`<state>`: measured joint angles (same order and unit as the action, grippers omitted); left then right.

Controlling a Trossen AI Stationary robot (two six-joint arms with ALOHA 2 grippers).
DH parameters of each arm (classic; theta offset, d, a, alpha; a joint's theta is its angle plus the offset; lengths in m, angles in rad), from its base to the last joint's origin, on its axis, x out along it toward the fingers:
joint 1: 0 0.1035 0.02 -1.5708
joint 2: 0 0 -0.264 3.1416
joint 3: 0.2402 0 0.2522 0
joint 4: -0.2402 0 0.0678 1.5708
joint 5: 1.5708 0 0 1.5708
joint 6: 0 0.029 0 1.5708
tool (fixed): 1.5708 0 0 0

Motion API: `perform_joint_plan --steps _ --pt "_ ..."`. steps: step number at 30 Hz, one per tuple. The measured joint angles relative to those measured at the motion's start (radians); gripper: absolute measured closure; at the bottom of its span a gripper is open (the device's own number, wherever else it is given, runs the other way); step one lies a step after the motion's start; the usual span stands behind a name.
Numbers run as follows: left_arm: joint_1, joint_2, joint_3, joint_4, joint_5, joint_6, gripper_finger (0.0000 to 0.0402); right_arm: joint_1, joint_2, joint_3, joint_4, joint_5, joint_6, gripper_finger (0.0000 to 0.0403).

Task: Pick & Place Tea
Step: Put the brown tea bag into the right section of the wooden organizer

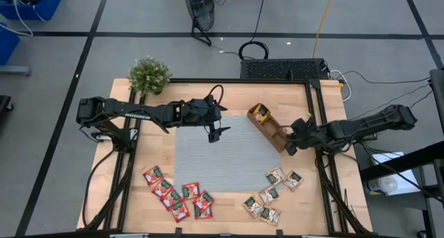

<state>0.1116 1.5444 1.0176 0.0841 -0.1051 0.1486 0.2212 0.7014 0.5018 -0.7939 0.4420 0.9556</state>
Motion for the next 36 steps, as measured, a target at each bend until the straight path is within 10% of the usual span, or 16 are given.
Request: perform_joint_plan --steps 20,36 --pt "0.000 0.000 0.000 0.000 0.000 0.000 0.0036 0.086 0.071 0.134 -0.214 -0.095 0.128 0.0402" --pt "0.000 0.000 0.000 0.000 0.000 0.000 0.0036 -0.143 0.240 0.399 -0.421 -0.412 -0.054 0.0402"
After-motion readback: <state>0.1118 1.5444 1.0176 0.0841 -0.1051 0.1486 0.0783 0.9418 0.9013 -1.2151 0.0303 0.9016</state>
